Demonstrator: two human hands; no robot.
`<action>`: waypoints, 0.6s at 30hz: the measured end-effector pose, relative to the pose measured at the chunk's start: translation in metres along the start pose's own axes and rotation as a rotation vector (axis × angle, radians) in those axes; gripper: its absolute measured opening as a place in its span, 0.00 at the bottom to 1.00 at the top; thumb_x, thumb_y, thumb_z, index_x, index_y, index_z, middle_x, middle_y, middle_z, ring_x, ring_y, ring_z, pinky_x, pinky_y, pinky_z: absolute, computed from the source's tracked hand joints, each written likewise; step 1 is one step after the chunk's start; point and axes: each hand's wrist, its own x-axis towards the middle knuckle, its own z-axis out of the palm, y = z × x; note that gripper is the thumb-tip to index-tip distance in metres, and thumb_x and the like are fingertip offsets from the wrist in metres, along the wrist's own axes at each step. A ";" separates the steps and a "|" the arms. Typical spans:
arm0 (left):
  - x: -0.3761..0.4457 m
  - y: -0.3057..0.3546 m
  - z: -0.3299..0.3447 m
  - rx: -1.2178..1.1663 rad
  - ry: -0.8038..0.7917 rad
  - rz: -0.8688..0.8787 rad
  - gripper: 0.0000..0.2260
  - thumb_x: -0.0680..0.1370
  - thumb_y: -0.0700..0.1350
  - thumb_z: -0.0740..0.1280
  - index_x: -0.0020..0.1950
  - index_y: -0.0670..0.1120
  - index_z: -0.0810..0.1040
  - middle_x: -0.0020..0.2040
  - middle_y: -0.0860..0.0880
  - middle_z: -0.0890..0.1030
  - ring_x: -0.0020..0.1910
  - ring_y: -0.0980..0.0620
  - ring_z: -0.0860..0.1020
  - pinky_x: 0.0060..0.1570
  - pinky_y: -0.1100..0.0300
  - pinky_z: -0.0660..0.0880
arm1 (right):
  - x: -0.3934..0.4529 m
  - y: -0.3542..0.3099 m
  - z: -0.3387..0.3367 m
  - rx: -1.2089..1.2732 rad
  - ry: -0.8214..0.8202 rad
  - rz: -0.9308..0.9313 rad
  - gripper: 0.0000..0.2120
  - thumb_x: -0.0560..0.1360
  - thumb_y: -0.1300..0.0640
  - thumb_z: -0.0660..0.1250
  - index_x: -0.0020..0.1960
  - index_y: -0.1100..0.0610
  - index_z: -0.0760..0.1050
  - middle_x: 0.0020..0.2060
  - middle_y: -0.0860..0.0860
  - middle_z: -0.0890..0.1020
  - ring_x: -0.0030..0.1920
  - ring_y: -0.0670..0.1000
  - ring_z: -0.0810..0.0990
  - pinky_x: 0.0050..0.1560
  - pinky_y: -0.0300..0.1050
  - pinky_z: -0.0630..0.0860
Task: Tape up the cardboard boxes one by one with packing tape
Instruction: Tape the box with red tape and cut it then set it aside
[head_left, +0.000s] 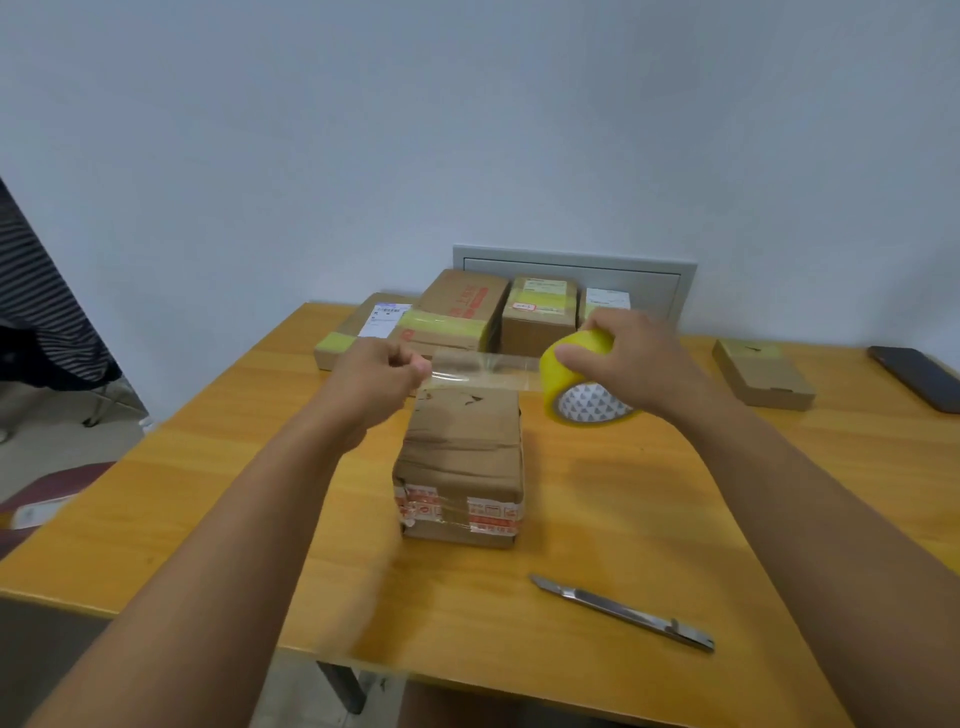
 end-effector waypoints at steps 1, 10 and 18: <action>0.002 -0.002 0.000 0.030 0.002 -0.001 0.07 0.80 0.42 0.67 0.45 0.41 0.80 0.45 0.44 0.81 0.41 0.49 0.75 0.41 0.57 0.73 | 0.003 0.001 0.004 -0.020 -0.022 0.004 0.11 0.75 0.46 0.69 0.46 0.54 0.74 0.36 0.47 0.73 0.38 0.48 0.71 0.34 0.42 0.64; 0.015 -0.018 0.014 0.097 0.017 -0.057 0.18 0.78 0.45 0.70 0.67 0.43 0.73 0.57 0.43 0.79 0.56 0.43 0.77 0.47 0.56 0.71 | 0.020 0.006 0.026 -0.160 -0.147 0.035 0.14 0.74 0.43 0.66 0.48 0.54 0.76 0.42 0.51 0.79 0.42 0.51 0.76 0.40 0.49 0.75; 0.026 -0.022 0.021 0.134 0.022 -0.081 0.22 0.79 0.45 0.69 0.71 0.46 0.69 0.61 0.43 0.78 0.58 0.45 0.75 0.42 0.58 0.68 | 0.027 0.015 0.032 -0.139 -0.188 0.050 0.14 0.74 0.42 0.67 0.51 0.49 0.71 0.45 0.49 0.77 0.43 0.49 0.75 0.35 0.41 0.67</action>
